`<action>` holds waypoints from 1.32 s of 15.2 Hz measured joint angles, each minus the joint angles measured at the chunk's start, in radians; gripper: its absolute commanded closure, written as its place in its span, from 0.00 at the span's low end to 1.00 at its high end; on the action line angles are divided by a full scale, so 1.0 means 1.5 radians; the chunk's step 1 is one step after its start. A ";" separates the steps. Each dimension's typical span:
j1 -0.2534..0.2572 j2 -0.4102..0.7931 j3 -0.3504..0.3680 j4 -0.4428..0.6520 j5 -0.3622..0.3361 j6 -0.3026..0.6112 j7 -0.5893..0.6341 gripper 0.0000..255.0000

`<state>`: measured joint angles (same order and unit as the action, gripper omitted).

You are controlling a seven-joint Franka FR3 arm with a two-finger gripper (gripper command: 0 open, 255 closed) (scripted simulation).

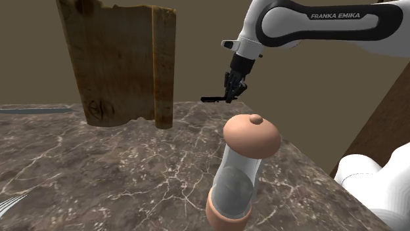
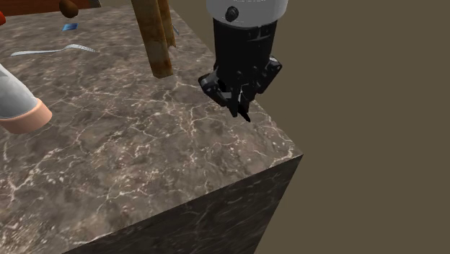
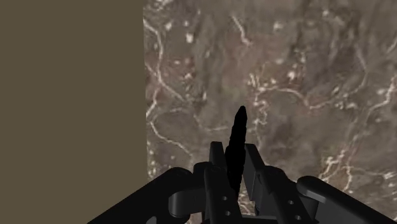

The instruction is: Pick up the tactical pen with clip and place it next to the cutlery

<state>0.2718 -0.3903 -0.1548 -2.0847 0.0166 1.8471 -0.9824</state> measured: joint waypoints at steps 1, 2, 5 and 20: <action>0.000 0.001 0.000 0.009 0.000 -0.008 0.000 1.00; 0.000 0.002 0.000 0.019 0.000 -0.018 0.000 1.00; 0.001 0.006 0.001 0.052 0.001 -0.045 0.002 1.00; 0.038 0.016 0.083 0.126 0.014 -0.106 0.118 1.00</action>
<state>0.3294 -0.3662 -0.0306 -1.8955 0.0372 1.6880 -0.8060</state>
